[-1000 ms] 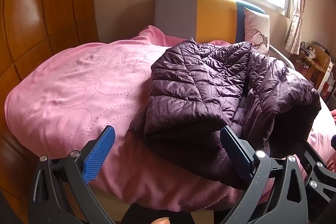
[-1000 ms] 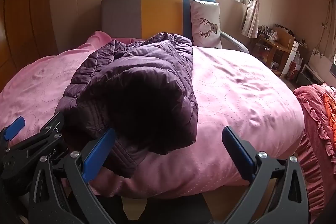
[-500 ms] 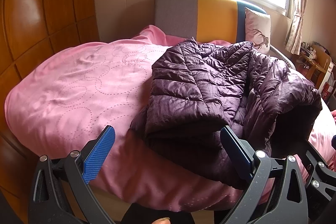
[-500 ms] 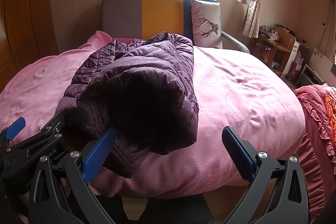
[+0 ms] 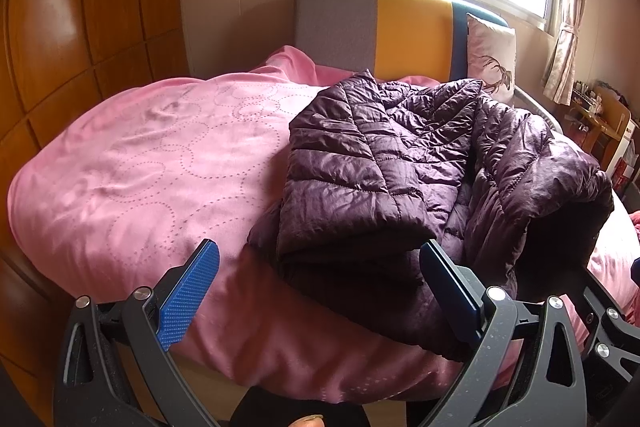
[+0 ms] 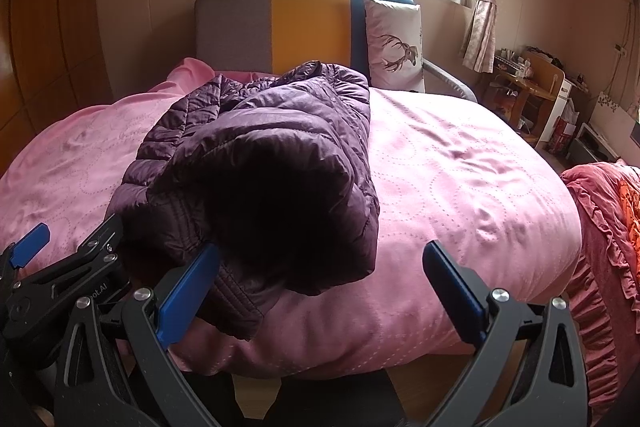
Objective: Fold large clothes
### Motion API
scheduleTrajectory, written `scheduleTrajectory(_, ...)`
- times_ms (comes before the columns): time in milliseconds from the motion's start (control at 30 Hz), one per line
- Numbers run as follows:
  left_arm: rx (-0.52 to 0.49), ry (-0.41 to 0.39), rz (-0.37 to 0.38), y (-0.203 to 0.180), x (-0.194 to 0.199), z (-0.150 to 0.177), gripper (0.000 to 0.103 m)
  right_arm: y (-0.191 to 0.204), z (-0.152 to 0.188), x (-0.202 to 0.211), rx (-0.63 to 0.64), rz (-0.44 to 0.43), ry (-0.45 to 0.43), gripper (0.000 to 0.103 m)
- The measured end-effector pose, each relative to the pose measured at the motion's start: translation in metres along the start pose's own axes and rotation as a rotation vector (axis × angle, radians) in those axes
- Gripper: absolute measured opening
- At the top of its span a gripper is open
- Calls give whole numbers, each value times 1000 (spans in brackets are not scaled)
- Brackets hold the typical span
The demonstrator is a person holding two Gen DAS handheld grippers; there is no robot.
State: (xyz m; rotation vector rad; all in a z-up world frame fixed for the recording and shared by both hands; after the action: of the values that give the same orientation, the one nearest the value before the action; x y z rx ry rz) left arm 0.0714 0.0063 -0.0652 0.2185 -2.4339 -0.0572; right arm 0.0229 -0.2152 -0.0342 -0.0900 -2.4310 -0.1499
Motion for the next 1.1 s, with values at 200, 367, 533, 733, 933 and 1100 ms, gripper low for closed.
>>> scheduleTrajectory(200, -1, 1, 2, 0, 0, 1, 99, 1, -1, 0, 4, -1, 2, 101)
scheduleTrajectory(367, -1, 2, 2, 0, 0, 1, 99, 2, -1, -1, 9, -3, 3, 101)
scheduleTrajectory(533, -3, 5, 2, -1, 0, 2, 99, 2, -1, -2, 9, -4, 3, 101)
scheduleTrajectory(733, -3, 7, 3, -1, 0, 2, 99, 2, -1, -2, 9, -4, 4, 101)
scheduleTrajectory(933, -5, 11, 5, -2, -2, 3, 99, 2, 0, -2, 9, -5, 4, 101)
scheduleTrajectory(1100, -5, 23, 9, -2, -5, 5, 99, 4, 1, -5, 10, -19, 9, 101)
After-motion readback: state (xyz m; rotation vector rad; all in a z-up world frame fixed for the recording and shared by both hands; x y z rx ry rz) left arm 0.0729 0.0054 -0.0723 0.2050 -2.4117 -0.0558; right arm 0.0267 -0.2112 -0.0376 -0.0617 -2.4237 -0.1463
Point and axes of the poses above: each gripper's, at about its wrist camera, not at the fingertips, and x roughly against the way its jaws point, y to its left, z to its underside, the point moved 9 cm from there along -x, roughly the way its jaws point, and after that the axes turned 10 degrees about -z, right-handed, at the moved point
